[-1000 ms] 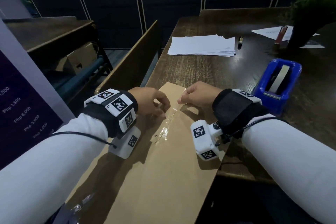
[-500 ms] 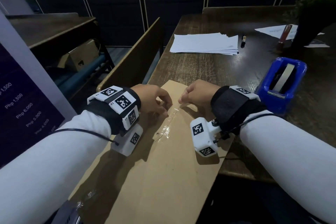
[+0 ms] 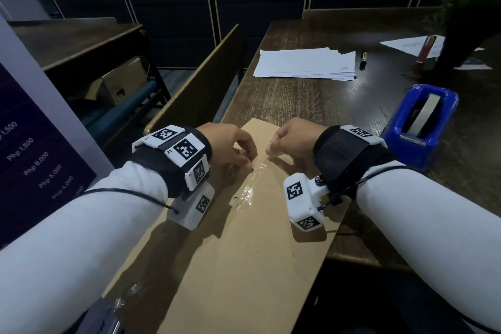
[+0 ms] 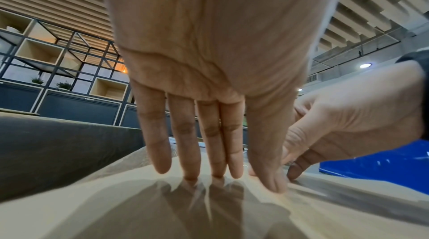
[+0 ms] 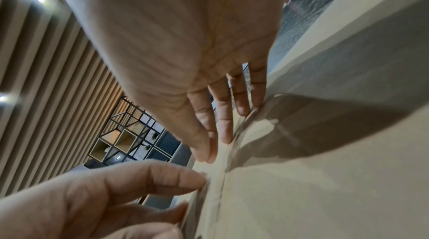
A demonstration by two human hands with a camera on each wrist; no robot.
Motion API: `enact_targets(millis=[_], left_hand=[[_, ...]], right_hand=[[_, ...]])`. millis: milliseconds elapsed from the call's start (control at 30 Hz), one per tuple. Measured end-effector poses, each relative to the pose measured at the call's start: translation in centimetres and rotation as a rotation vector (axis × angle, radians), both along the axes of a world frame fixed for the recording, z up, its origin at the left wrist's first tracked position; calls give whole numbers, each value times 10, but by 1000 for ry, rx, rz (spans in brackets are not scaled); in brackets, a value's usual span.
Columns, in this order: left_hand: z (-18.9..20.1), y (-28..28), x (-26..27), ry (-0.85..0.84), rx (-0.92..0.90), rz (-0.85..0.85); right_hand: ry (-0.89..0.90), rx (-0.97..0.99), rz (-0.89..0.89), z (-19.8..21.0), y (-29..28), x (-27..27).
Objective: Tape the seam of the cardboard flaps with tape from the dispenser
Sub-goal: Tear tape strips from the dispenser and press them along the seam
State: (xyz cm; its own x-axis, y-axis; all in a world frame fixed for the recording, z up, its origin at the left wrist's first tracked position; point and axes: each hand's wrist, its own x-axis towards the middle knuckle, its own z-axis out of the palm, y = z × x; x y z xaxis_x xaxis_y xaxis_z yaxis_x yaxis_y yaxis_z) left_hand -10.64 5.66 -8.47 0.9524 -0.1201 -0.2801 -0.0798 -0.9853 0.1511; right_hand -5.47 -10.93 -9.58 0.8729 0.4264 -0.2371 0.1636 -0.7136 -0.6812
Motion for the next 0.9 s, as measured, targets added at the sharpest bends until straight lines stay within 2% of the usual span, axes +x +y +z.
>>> enact_targets(millis=[433, 667, 900], left_hand=[[0, -5, 9, -47, 11, 30], [-2, -12, 19, -66, 60, 114], [1, -24, 21, 15, 101, 128]], right_hand=[[-36, -32, 1, -2, 1, -1], [-50, -49, 8, -2, 1, -1], [-64, -71, 5, -4, 2, 2]])
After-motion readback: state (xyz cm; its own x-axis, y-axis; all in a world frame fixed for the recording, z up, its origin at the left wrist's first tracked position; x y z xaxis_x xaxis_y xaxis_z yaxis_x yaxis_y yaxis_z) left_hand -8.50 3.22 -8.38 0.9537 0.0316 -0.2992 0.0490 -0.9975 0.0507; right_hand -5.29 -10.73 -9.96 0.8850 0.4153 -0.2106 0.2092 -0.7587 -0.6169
